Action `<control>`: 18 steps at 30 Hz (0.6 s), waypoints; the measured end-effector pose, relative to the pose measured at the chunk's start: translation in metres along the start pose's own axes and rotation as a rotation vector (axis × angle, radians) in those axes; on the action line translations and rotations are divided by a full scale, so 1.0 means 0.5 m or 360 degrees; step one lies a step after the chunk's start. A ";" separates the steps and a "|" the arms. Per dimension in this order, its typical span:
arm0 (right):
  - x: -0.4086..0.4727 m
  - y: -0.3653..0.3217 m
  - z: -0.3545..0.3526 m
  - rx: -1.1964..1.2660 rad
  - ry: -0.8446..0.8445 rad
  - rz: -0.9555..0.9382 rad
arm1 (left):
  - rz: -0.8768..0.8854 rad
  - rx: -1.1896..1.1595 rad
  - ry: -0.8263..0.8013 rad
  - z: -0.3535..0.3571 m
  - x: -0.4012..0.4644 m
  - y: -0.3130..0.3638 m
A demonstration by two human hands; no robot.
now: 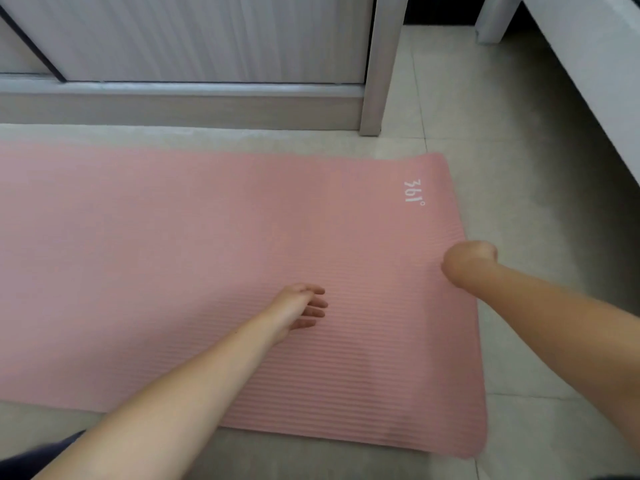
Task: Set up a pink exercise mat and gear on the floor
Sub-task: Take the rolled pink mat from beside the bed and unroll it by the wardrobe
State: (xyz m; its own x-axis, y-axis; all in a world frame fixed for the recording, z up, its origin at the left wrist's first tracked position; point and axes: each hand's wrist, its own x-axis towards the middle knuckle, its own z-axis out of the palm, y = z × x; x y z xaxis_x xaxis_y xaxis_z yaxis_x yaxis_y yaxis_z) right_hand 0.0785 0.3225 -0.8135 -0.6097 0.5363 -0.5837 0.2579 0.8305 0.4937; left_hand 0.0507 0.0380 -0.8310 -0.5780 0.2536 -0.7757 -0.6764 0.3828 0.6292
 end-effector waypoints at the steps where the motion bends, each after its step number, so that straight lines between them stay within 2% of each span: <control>1: -0.009 -0.004 -0.027 -0.0025 0.0061 0.0011 | 0.0028 0.0020 -0.0008 -0.010 0.000 0.012; 7: -0.037 -0.062 -0.157 -0.0029 0.0299 0.0013 | 0.0208 0.0053 0.0040 -0.088 0.020 0.084; 10: -0.050 -0.110 -0.212 -0.0059 0.0413 -0.0040 | 0.0263 0.0214 0.0063 -0.127 0.036 0.117; 13: -0.084 -0.138 -0.257 -0.0071 0.0420 -0.0095 | 0.0264 0.0421 0.0061 -0.156 0.022 0.154; 18: -0.219 -0.134 -0.347 0.0020 0.0225 -0.0179 | 0.0248 0.0864 0.0107 -0.204 -0.096 0.241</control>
State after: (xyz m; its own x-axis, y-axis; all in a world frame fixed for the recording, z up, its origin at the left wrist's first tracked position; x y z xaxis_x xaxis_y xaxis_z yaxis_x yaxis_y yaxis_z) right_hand -0.0019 0.1821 -0.6709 -0.7342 0.4140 -0.5380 0.1909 0.8864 0.4217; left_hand -0.0496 -0.0186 -0.7132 -0.6919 0.2932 -0.6598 -0.2597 0.7516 0.6064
